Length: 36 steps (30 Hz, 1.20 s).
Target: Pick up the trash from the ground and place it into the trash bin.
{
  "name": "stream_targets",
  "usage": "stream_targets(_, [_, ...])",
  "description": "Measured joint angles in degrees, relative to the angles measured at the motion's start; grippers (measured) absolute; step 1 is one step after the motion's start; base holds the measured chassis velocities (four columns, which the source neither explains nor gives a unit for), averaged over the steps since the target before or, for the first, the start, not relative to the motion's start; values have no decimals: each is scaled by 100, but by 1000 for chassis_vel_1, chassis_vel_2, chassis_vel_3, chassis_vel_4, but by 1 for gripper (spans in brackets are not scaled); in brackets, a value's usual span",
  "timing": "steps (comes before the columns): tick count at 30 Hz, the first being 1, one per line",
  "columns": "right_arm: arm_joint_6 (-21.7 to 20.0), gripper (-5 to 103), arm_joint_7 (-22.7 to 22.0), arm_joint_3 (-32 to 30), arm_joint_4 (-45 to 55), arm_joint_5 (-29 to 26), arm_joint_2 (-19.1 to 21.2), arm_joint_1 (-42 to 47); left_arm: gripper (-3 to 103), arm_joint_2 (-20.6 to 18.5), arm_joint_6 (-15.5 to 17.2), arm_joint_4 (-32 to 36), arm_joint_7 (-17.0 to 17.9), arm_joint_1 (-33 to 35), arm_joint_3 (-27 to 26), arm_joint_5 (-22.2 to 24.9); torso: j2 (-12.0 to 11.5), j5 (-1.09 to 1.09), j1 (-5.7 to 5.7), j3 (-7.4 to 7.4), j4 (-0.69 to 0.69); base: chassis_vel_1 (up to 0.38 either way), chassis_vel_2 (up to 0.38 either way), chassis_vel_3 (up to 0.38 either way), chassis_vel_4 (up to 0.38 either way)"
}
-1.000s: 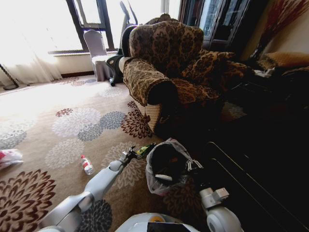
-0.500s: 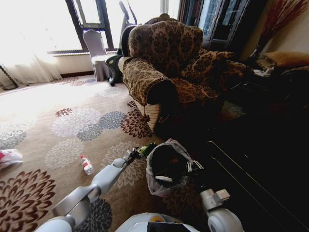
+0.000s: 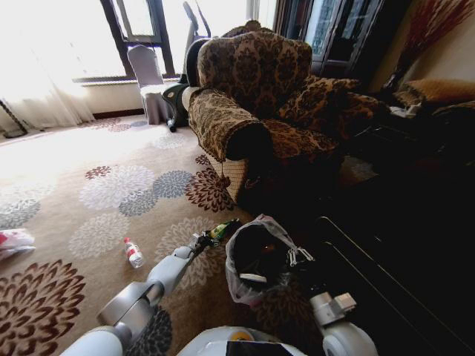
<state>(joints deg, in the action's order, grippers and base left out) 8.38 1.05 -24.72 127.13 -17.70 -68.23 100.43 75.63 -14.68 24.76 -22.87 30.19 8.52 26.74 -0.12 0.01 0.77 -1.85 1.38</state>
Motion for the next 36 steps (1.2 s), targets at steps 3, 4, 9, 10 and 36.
stream_targets(3, [3, 0, 0, 17, -12, 0, -12, -20, 84, 17, 20, -25, -85, -8, -25, -7, 0, 0, 0, 0, 0, 0, 0, 0, 0])
stream_targets(4, [3, 0, 0, 23, -15, 0, -12, -37, 78, 25, 34, -40, -132, -8, -39, -15, 0, 0, 0, 0, 0, 0, 0, 0, 0])
stream_targets(9, [3, 0, 0, 22, -5, 0, 12, -54, 62, 57, 67, -79, -168, -8, -91, -71, 0, 1, 0, 0, 0, 0, 0, 0, 0])
stream_targets(10, [3, 0, 0, 17, 0, 0, 34, -52, 57, 75, 72, -102, -178, -8, -121, -113, 0, 0, 0, 0, 1, 0, 0, 0, 0])
stream_targets(36, [-8, 0, 0, 35, -38, -7, 21, -98, 0, -178, 239, 812, -152, 485, -261, 667, 0, -1, 0, 0, 0, 0, 0, 0, 0])
